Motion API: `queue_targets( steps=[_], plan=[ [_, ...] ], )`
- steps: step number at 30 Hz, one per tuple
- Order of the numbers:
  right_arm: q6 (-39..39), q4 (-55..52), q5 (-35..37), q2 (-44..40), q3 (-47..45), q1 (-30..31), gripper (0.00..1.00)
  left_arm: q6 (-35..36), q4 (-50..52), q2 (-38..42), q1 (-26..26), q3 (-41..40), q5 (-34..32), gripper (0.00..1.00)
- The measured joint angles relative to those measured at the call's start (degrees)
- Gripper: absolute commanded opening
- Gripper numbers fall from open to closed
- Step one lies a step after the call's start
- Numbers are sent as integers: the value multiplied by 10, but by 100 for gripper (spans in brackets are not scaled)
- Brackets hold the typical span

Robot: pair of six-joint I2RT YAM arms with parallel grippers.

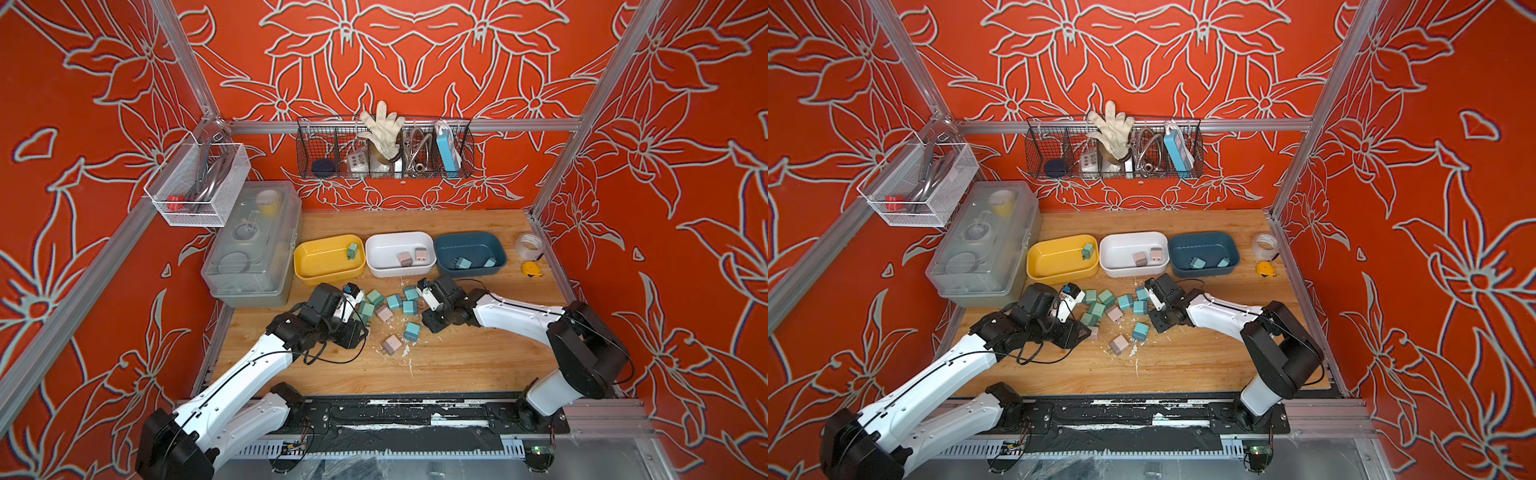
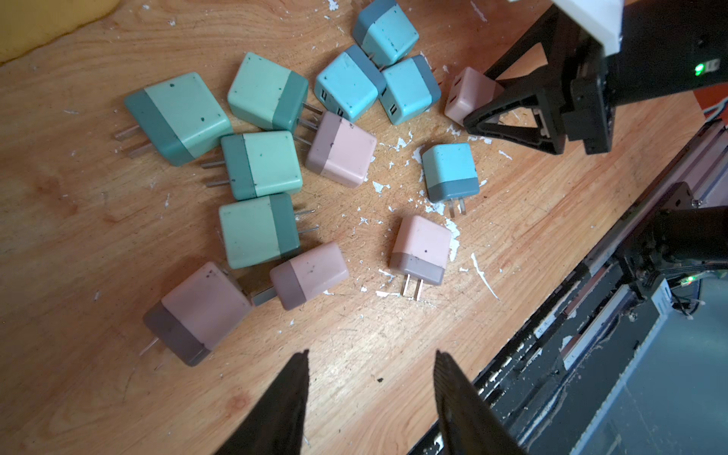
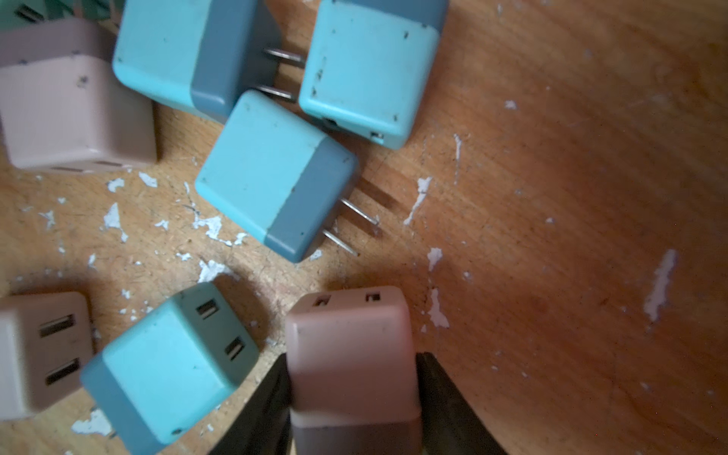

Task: Place the plugs by color into the storage box
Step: Pick up the plug from the center of the board.

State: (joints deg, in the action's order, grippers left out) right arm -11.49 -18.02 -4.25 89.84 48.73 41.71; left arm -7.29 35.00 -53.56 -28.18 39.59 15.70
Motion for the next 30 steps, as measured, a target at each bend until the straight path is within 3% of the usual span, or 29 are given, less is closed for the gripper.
queue_targets(
  steps=[9, 16, 26, 30],
  plan=[
    [0, -15, 2, -47, 1, 0, 35, 0, 1, 16, 0, 4, 3, 52],
    [0, -13, 10, -100, 5, 0, 28, -1, 12, 6, -1, 69, 6, 52],
    [28, -31, 24, -80, 103, 0, 11, 12, 9, -2, -1, 89, -11, 53],
    [36, -38, 28, -65, 121, 0, 11, 23, 7, -19, -1, 101, -17, 54]
  ],
)
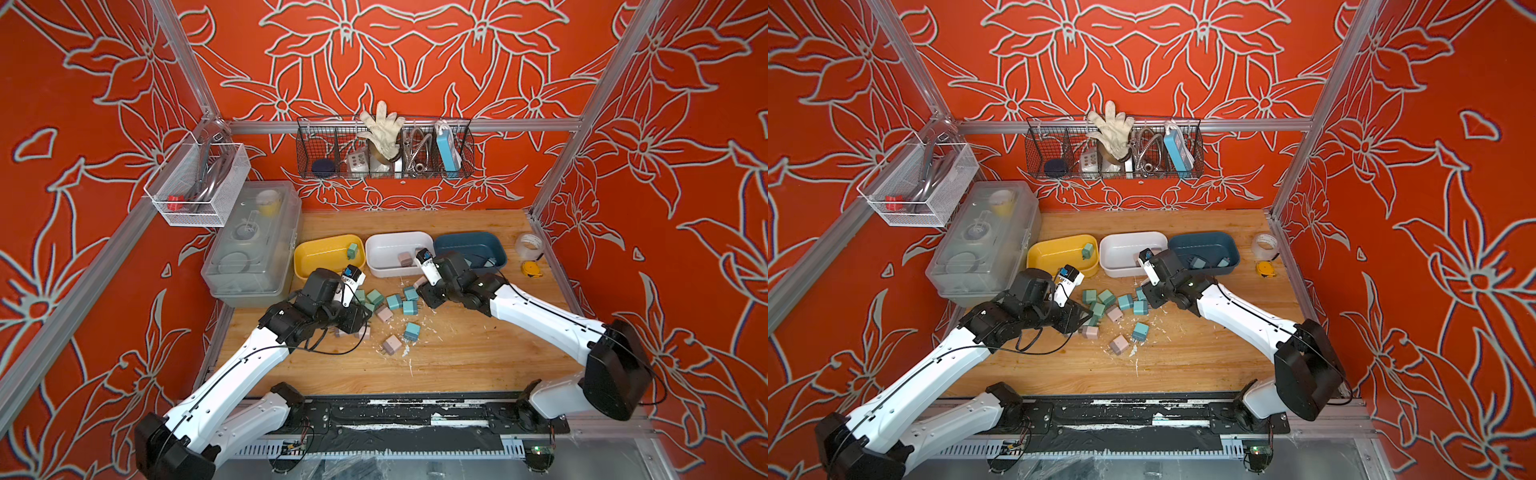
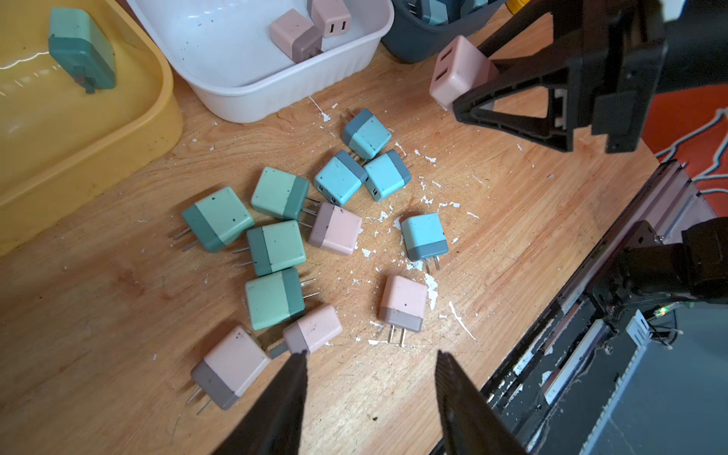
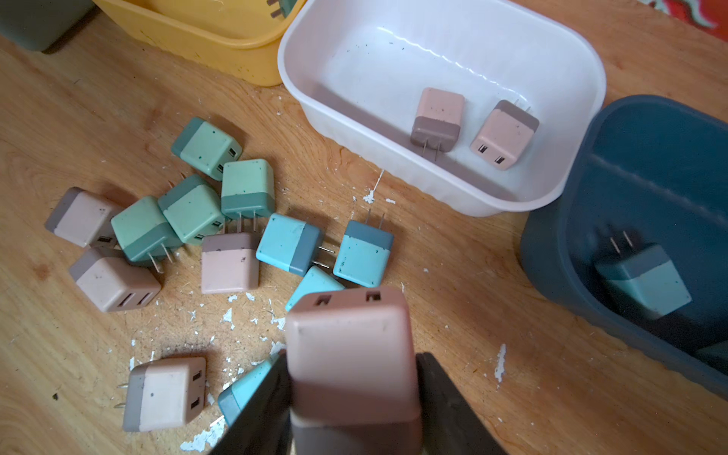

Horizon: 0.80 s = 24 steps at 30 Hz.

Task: Place the plugs by color into the storage box
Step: Pick up the plug from the center of the board, then place the plug in the storage box.

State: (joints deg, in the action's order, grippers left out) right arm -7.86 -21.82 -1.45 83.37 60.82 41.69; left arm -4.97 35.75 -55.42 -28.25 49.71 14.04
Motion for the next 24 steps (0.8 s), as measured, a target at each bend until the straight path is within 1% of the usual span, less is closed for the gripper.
queue_targets(
  steps=[6, 7, 10, 11, 18, 24],
  plan=[
    [15, -24, 0, 45, 52, 0, 8, 14, -10, -24, 0, 9, -3, 54],
    [17, -25, 0, 51, 60, 0, 4, 16, -12, -29, 0, 9, -3, 54],
    [25, -31, 1, 71, 85, 0, 2, 22, -24, -36, 0, 3, -3, 54],
    [27, -34, 1, 79, 96, 0, 0, 22, -24, -36, 0, 1, -3, 54],
    [42, -39, 8, 128, 157, -1, 0, 23, -37, -37, 0, -1, 1, 54],
    [59, -43, 29, 191, 214, -7, 0, 24, -49, -36, 0, -18, 1, 55]
  ],
)
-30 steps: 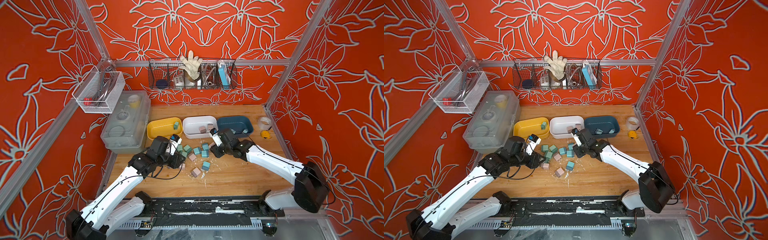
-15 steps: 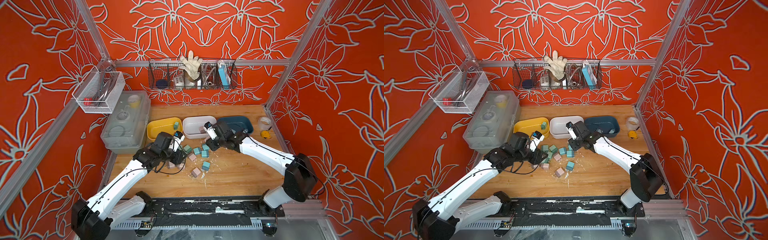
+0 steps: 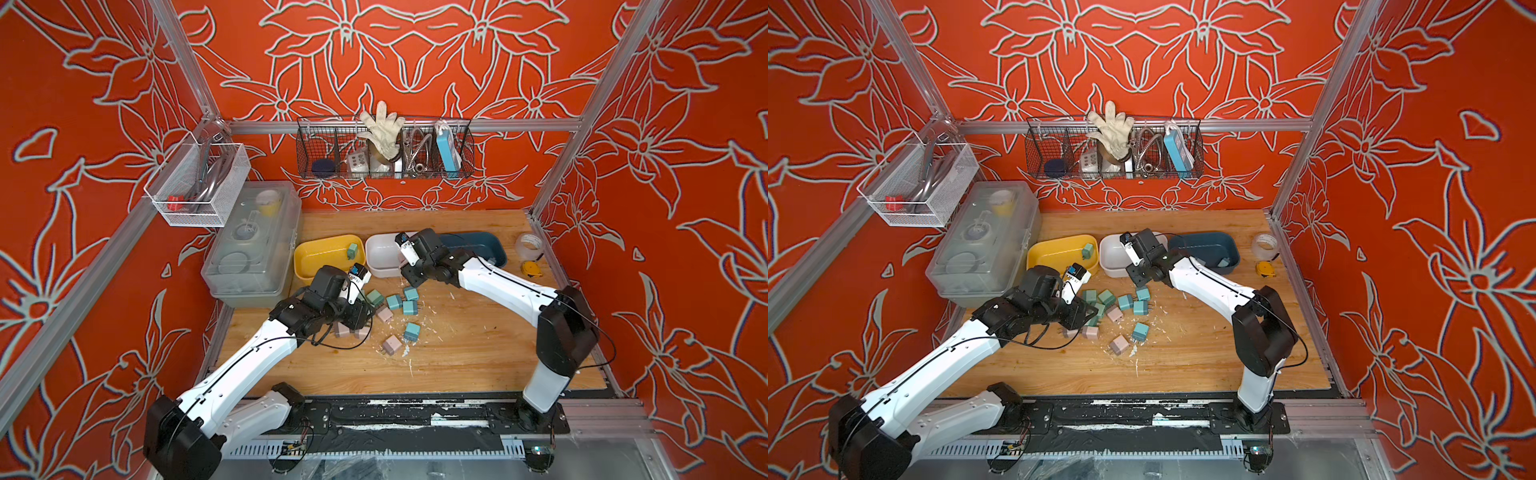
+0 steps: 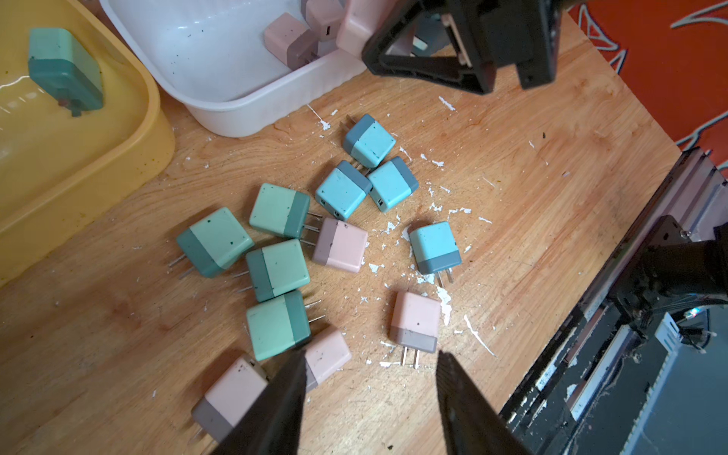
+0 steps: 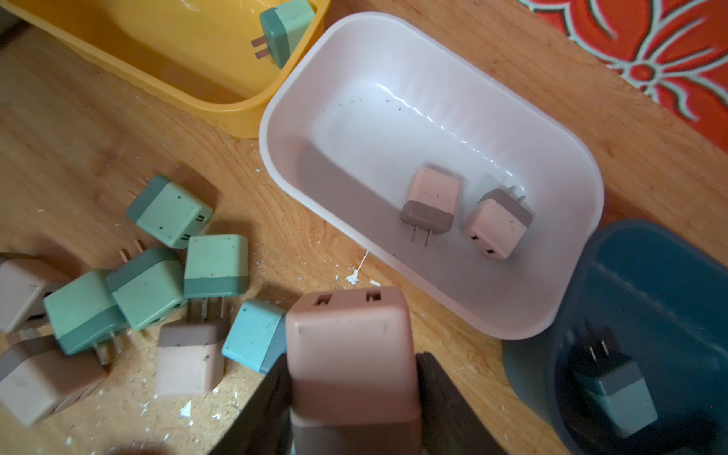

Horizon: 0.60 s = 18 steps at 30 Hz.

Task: Place the plugs by color into the storage box
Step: Place the plug in the storage box.

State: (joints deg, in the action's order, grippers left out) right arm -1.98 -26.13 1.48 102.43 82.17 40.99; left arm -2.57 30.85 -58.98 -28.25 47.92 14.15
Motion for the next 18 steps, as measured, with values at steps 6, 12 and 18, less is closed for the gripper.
queue_targets(
  steps=[6, 12, 18],
  plan=[
    [2, -14, 5, 59, 64, -10, 0, -4, -4, 4, 0, -2, -5, 57],
    [2, -39, 6, 120, 145, -22, 0, -25, -3, -10, 0, 34, -16, 59],
    [2, -60, 4, 168, 202, -28, 0, -37, -10, -46, 0, 84, -38, 59]
  ],
)
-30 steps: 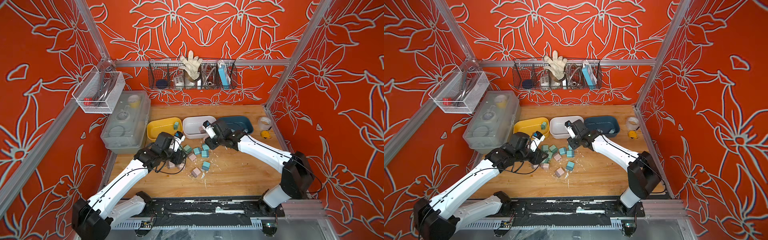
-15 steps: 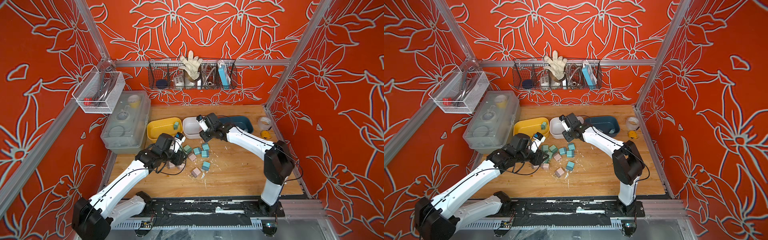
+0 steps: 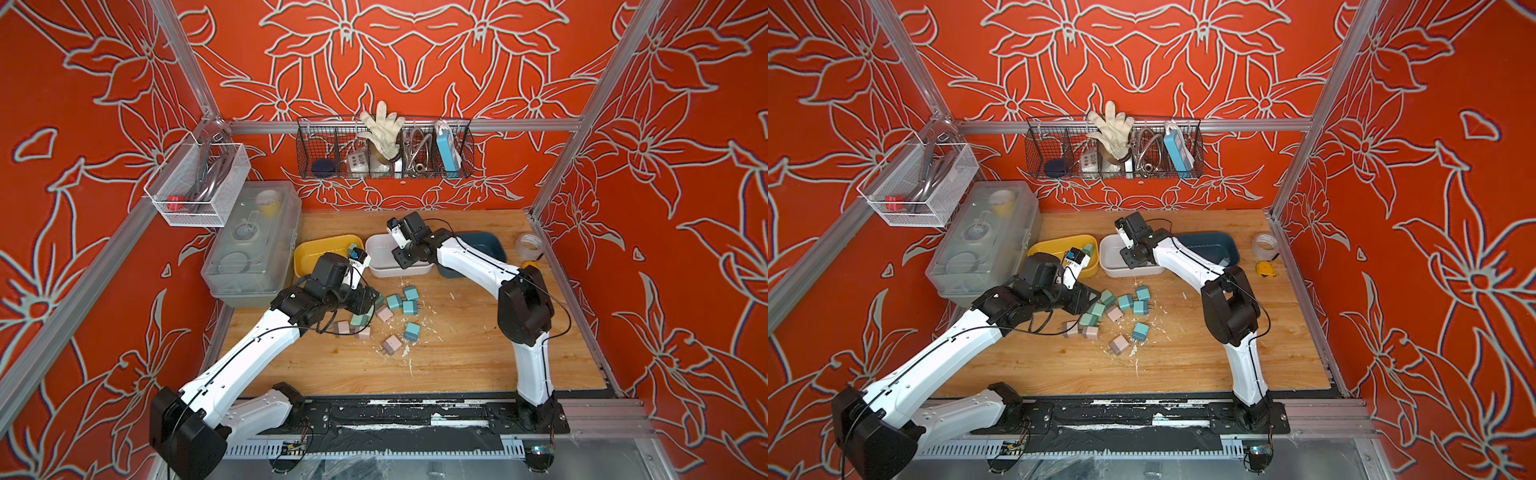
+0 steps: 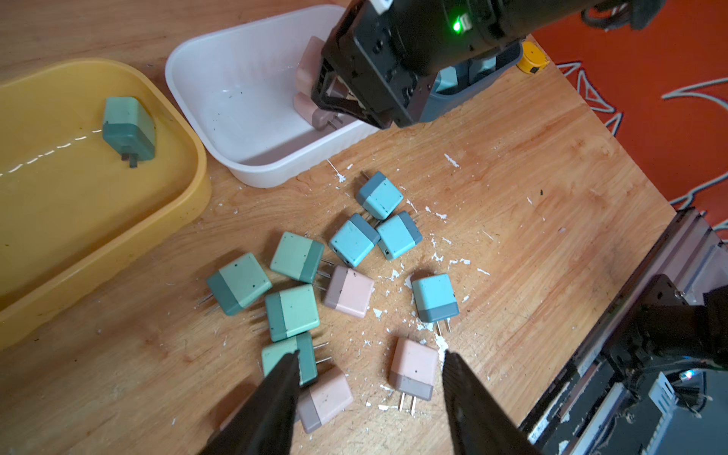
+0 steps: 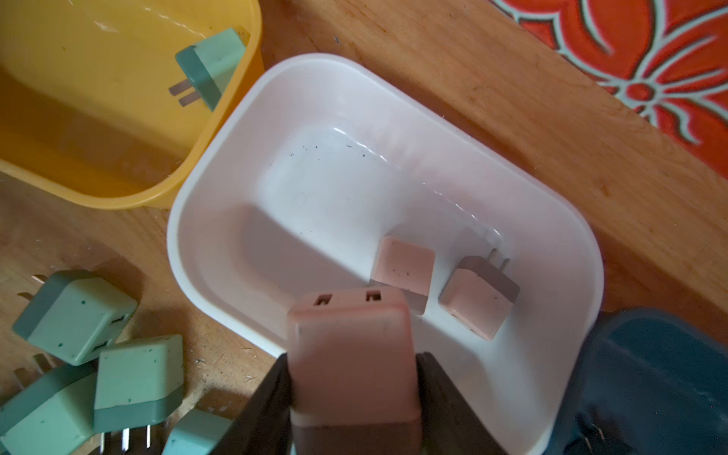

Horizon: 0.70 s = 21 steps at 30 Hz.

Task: Place the plugs by color into the storage box
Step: Place the plug in the storage box.

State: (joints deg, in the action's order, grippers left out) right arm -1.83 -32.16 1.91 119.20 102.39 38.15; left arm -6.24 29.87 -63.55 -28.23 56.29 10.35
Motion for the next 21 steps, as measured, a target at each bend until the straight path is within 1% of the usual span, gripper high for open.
queue_targets(
  steps=[5, 11, 16, 18, 20, 21],
  plan=[
    [0, -5, -5, 34, 29, -7, 0, -7, -5, -22, 1, 21, -15, 59],
    [0, -7, -10, 94, 85, -9, 0, -22, -32, -28, 7, 31, -14, 59],
    [0, -16, -20, 141, 128, -11, 5, -27, -57, -27, 16, 19, -10, 59],
    [0, -18, -20, 152, 137, -12, 8, -31, -61, -27, 25, 10, -1, 59],
    [0, -20, -21, 162, 148, -13, 17, -37, -62, -27, 37, 3, 6, 59],
    [0, -21, -21, 169, 155, -14, 23, -40, -63, -26, 42, 0, 9, 59]
  ],
)
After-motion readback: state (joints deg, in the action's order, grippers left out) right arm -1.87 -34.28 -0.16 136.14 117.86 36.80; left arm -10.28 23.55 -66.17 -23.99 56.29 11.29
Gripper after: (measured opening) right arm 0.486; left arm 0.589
